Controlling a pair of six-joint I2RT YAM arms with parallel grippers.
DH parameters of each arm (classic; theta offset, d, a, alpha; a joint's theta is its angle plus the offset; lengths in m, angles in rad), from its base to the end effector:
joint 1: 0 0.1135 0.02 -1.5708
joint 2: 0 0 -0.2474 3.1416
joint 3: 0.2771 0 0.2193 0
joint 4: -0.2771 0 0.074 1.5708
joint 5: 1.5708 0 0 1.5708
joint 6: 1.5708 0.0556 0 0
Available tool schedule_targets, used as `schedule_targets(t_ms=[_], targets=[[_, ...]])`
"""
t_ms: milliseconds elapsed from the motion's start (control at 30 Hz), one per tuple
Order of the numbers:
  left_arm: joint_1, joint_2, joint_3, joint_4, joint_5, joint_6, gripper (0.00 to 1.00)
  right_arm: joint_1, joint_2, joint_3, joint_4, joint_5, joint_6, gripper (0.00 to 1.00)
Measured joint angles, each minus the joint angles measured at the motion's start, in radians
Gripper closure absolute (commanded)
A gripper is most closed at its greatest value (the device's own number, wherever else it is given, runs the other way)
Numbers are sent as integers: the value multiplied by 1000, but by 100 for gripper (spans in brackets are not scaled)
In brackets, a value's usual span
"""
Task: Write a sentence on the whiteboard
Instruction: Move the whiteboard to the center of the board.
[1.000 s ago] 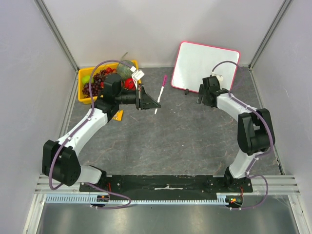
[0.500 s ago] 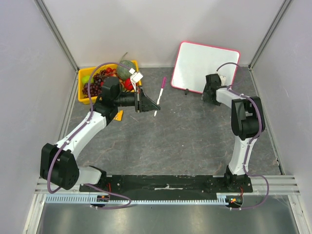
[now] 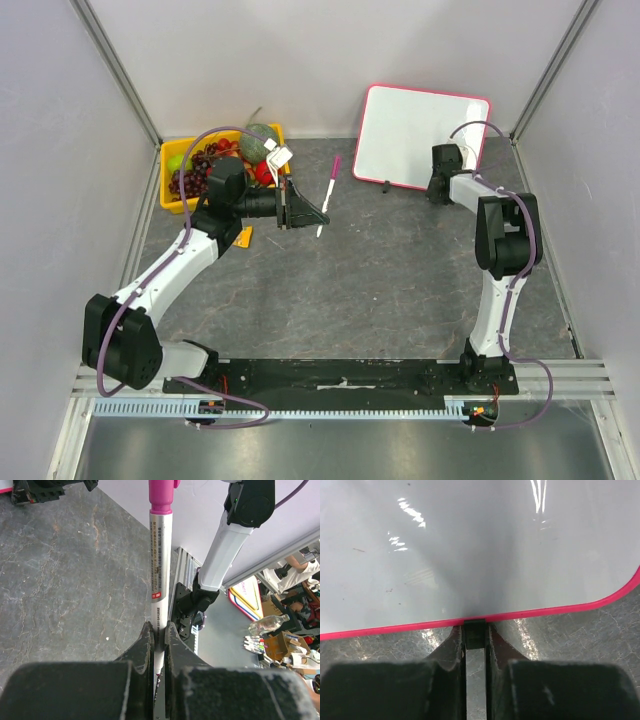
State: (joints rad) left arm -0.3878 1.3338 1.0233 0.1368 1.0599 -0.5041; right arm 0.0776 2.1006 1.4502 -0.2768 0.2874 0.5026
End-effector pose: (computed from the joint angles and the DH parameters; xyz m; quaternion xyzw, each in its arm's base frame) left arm 0.2416 -0.1511 0.3292 0.2861 0.6785 -0.5886 0.3337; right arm 0.4256 0.0173 0.1452 0.2423 0.9082 -0.0406 0.3388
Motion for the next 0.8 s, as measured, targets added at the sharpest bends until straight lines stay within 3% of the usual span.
schedule_targets(t_ms=[33, 400, 800], targets=[[0, 0, 0, 0, 0, 0, 98, -2, 1, 1, 0, -3, -13, 100], [0, -35, 0, -39, -4, 1, 98, -11, -3, -3, 7, -81, -68, 100], [0, -96, -25, -61, -20, 1, 98, 58, -115, -182, 90, -102, -34, 100]])
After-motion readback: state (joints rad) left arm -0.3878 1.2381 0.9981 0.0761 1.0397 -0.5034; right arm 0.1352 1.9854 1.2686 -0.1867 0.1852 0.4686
